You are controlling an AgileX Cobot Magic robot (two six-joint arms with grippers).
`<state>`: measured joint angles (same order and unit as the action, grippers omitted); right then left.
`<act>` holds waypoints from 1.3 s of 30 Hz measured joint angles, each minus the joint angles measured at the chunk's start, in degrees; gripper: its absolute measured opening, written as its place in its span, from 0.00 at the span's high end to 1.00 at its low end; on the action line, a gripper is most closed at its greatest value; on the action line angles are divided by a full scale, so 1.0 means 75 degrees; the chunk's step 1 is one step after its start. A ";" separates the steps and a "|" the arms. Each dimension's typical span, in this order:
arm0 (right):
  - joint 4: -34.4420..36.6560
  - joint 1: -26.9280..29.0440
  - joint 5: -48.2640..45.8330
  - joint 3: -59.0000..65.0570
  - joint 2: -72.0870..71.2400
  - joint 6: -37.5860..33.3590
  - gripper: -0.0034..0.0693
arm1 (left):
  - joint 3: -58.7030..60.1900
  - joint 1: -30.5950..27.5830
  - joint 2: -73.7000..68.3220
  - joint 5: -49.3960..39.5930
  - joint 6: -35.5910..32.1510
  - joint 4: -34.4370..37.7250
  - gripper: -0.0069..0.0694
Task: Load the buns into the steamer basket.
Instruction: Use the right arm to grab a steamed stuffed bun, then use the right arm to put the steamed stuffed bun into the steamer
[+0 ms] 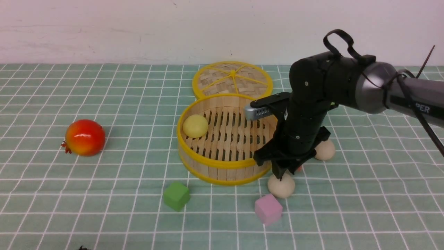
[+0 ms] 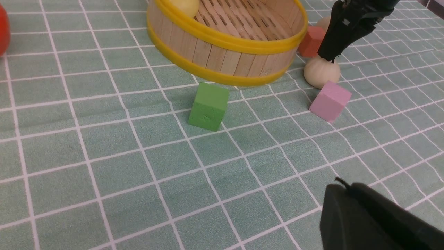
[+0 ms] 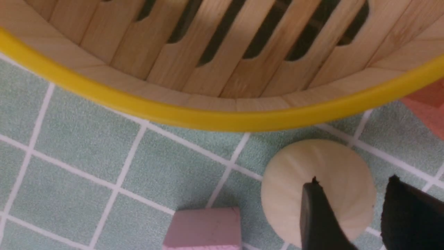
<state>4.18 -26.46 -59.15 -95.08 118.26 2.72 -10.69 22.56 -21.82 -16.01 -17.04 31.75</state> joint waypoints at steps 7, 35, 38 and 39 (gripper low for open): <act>0.0174 0.0002 0.0001 -0.0009 0.0176 0.0000 0.58 | 0.0000 0.0000 0.0000 0.0000 0.0000 0.0000 0.92; 0.0178 -0.0068 -0.0464 -0.0245 -0.1053 -0.0440 0.95 | 0.0000 0.0000 0.0000 0.0000 0.0000 0.0023 0.90; 0.0467 -0.0068 0.0393 -0.0670 -0.1185 -0.0642 0.95 | 0.0000 0.0000 0.0000 0.0000 0.0000 0.0023 0.89; 0.0589 -0.0068 0.0613 -0.0760 -0.1142 -0.0709 0.95 | 0.0000 0.0000 0.0000 0.0000 0.0000 0.0023 0.89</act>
<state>8.59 -26.97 -54.55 -100.77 109.70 -2.60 -10.69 22.56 -21.82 -16.01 -17.04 31.93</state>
